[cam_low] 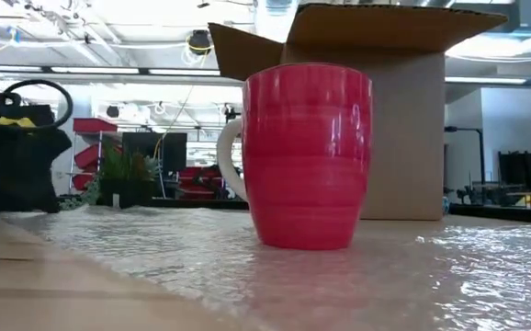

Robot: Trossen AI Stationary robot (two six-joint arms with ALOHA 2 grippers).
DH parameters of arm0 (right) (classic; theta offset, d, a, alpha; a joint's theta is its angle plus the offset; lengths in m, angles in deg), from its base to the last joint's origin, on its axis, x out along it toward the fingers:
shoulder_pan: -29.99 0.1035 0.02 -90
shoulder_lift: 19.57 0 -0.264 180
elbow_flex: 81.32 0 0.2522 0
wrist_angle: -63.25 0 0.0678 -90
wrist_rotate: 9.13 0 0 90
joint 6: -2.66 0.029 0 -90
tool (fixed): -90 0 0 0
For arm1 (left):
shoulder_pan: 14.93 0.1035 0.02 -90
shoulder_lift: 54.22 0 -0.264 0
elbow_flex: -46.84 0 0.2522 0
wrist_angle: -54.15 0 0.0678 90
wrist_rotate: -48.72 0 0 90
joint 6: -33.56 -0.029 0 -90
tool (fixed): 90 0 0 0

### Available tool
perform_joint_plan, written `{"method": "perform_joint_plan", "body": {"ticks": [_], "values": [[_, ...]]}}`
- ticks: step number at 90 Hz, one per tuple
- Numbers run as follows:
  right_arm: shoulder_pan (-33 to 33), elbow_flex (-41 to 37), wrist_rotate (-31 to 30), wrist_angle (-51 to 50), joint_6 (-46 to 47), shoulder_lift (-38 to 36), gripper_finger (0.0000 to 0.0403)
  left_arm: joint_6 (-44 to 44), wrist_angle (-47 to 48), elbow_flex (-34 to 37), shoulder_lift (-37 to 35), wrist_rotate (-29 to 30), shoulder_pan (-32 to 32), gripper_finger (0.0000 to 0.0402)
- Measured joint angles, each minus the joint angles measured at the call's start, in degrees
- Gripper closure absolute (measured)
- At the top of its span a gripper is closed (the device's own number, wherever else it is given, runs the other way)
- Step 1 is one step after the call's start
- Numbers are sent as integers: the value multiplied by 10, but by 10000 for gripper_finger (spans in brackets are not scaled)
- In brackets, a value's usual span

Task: Wrap mug
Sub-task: Wrap the red mug with the transparent bubble wrap

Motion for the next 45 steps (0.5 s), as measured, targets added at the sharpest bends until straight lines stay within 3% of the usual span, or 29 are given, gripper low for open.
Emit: {"method": "perform_joint_plan", "body": {"ticks": [13, 32, 45], "values": [[-4, 0, 1, 0, 0, 0, 270, -23, 7, -23, 2, -14, -1, 218], [-7, 0, 2, 0, 0, 0, 270, -91, -16, -58, 3, -40, -1, 378], [-3, 0, 2, -1, 0, 0, 270, -160, 10, -124, -2, -22, -1, 394]]}}
